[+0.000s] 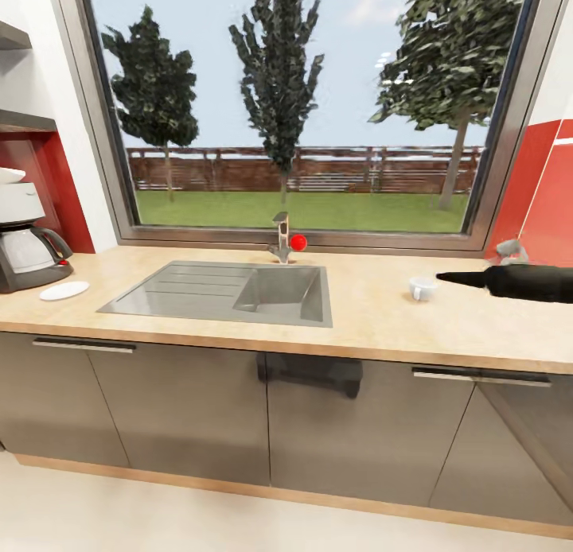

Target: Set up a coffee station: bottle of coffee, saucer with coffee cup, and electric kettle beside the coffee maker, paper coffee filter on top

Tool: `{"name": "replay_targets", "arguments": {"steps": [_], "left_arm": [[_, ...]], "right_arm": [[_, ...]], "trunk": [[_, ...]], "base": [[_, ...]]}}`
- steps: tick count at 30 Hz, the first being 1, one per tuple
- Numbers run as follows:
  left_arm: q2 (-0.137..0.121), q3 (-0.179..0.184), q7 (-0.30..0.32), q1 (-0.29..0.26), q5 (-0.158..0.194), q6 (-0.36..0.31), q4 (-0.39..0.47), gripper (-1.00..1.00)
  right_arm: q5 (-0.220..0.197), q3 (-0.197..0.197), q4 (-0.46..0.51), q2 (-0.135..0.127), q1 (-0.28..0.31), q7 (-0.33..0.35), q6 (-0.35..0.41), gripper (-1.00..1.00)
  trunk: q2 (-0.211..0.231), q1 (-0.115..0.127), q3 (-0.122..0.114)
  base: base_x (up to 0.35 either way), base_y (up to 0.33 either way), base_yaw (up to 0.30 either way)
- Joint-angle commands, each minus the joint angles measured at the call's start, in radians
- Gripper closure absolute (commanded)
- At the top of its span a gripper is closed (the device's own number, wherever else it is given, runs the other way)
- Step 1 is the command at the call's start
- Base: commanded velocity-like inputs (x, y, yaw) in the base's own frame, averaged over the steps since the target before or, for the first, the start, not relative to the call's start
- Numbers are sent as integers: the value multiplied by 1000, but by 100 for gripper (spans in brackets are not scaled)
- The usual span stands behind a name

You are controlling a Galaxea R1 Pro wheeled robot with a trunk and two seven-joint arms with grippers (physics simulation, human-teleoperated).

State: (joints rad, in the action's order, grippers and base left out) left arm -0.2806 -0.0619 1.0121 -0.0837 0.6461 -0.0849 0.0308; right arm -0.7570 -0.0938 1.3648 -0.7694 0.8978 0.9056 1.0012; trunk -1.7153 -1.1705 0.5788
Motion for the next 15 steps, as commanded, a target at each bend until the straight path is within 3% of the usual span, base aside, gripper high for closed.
{"name": "replay_targets", "arguments": {"steps": [1,3,5,9,10,11,13,14,15], "left_arm": [[0,-7,-1,-1,-2,-9,0,-100],[0,-14,-10,-1,-2,-9,0,-100],[0,-27,-17,-1,-2,-9,0,-100],[0,-35,-20,-1,-2,-9,0,-100],[0,-36,-20,-1,-2,-9,0,-100],[-1,-37,-20,-1,-2,-9,0,-100],[-1,-38,-20,-1,-2,-9,0,-100],[-1,-38,-21,-1,-2,-9,0,-100],[-1,-38,-21,-1,-2,-9,0,-100]], "right_arm": [[9,2,-3,-14,27,-23,4,-100],[49,2,-20,-35,85,-105,6,-100],[139,-3,-91,-47,160,-216,7,-100],[278,-31,-270,-49,272,-288,8,-100],[309,-47,-308,-49,296,-295,8,-100],[373,-93,-385,-47,346,-304,7,-100],[427,-145,-450,-42,389,-310,7,-100],[464,-191,-500,-30,421,-314,7,-100],[464,-191,-500,-30,421,-314,7,-100]], "trunk": [[0,0,1],[0,0,1],[0,0,1],[0,0,1],[0,0,1],[0,0,1],[0,0,1],[0,0,1],[0,0,1]], "base": [[0,0,0],[0,0,0],[0,0,0],[0,0,0],[10,0,0],[72,0,0],[135,0,0],[217,0,0],[217,0,0]]}}
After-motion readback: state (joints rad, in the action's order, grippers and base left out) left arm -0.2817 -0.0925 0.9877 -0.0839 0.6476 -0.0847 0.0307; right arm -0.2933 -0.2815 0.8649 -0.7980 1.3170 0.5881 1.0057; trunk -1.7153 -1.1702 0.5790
